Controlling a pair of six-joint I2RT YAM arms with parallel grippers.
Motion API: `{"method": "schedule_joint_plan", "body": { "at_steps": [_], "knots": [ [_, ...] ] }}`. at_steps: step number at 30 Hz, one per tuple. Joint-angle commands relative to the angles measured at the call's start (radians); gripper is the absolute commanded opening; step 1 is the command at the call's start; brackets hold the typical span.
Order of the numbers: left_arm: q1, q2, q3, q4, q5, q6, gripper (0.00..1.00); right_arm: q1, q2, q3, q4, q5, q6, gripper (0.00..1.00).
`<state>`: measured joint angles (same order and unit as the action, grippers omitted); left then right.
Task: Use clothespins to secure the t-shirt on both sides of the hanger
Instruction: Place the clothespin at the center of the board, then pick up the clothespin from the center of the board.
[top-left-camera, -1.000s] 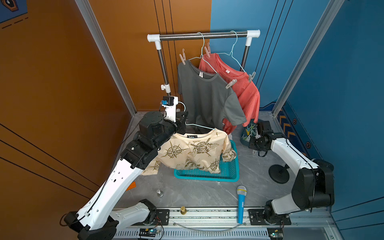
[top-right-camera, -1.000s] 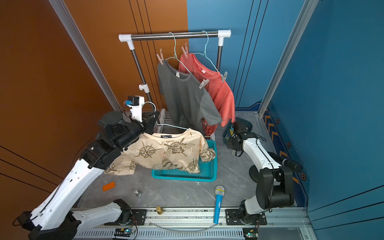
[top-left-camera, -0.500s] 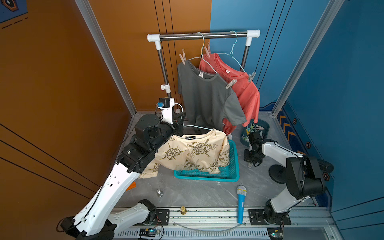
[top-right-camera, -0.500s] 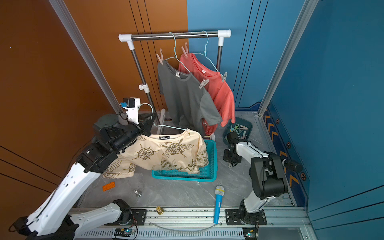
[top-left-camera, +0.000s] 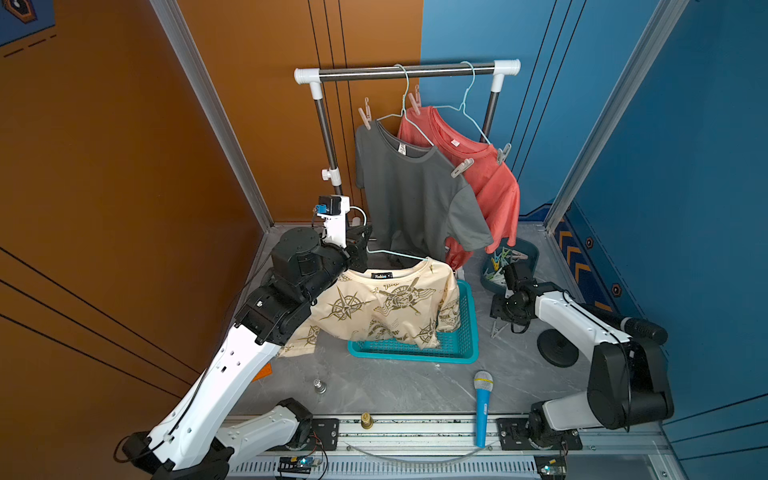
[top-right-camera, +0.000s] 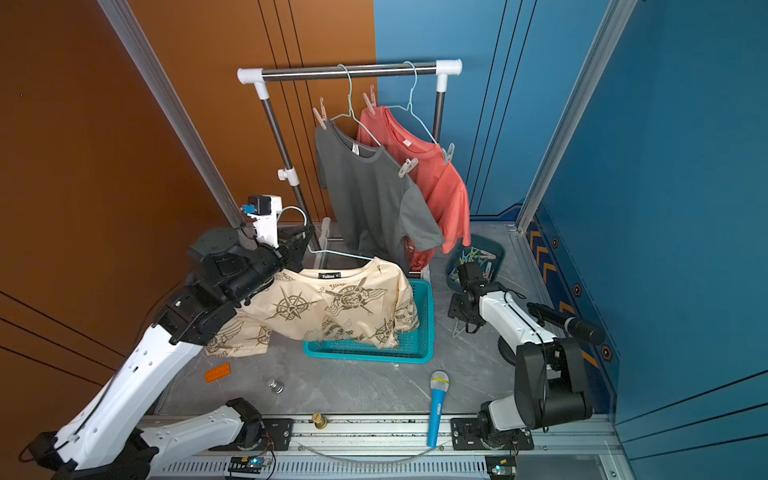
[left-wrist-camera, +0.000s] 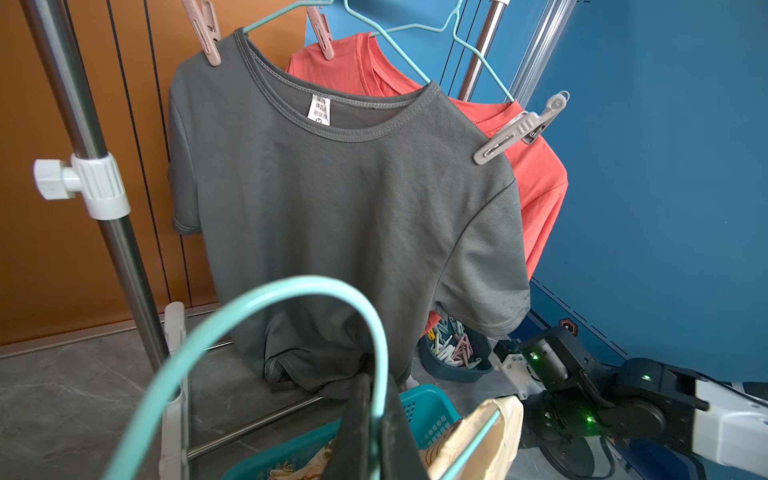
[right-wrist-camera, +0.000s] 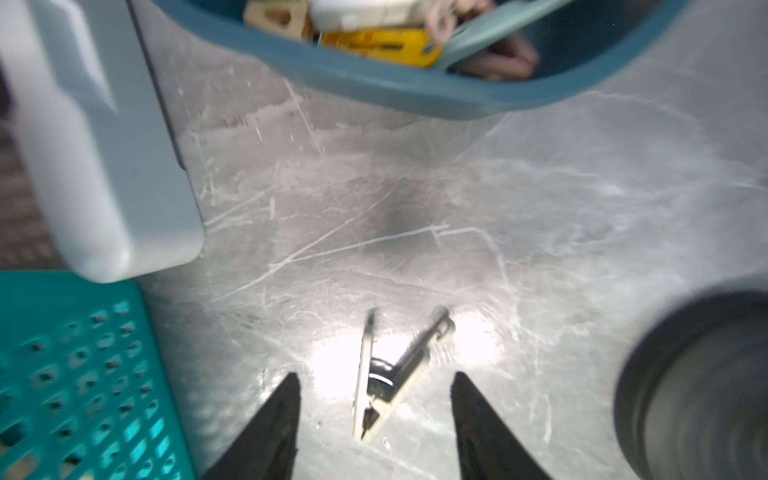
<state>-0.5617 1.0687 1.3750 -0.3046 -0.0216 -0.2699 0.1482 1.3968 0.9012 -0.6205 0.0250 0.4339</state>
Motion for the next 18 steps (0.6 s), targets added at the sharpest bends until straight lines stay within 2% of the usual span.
{"method": "schedule_joint_plan", "body": {
  "at_steps": [1,8,9,10,14,18],
  "knots": [
    [0.014,-0.013,-0.009,0.028,0.005,-0.005,0.05,-0.020,-0.076,-0.043,-0.051,0.007,0.048,0.64],
    [0.017,-0.017,-0.017,0.030,0.009,-0.006,0.05,-0.098,-0.163,-0.134,-0.043,-0.136,0.105,0.74],
    [0.017,-0.018,-0.019,0.032,0.009,-0.006,0.05,-0.109,-0.163,-0.146,-0.034,-0.158,0.110,0.81],
    [0.019,-0.019,-0.020,0.032,0.009,-0.007,0.05,-0.120,-0.160,-0.155,-0.025,-0.179,0.113,0.83],
    [0.020,-0.020,-0.022,0.035,0.011,-0.013,0.05,-0.144,-0.124,-0.178,0.010,-0.222,0.118,0.82],
    [0.020,-0.021,-0.023,0.032,0.006,-0.013,0.05,-0.144,-0.084,-0.183,0.056,-0.244,0.126,0.76]
  ]
}}
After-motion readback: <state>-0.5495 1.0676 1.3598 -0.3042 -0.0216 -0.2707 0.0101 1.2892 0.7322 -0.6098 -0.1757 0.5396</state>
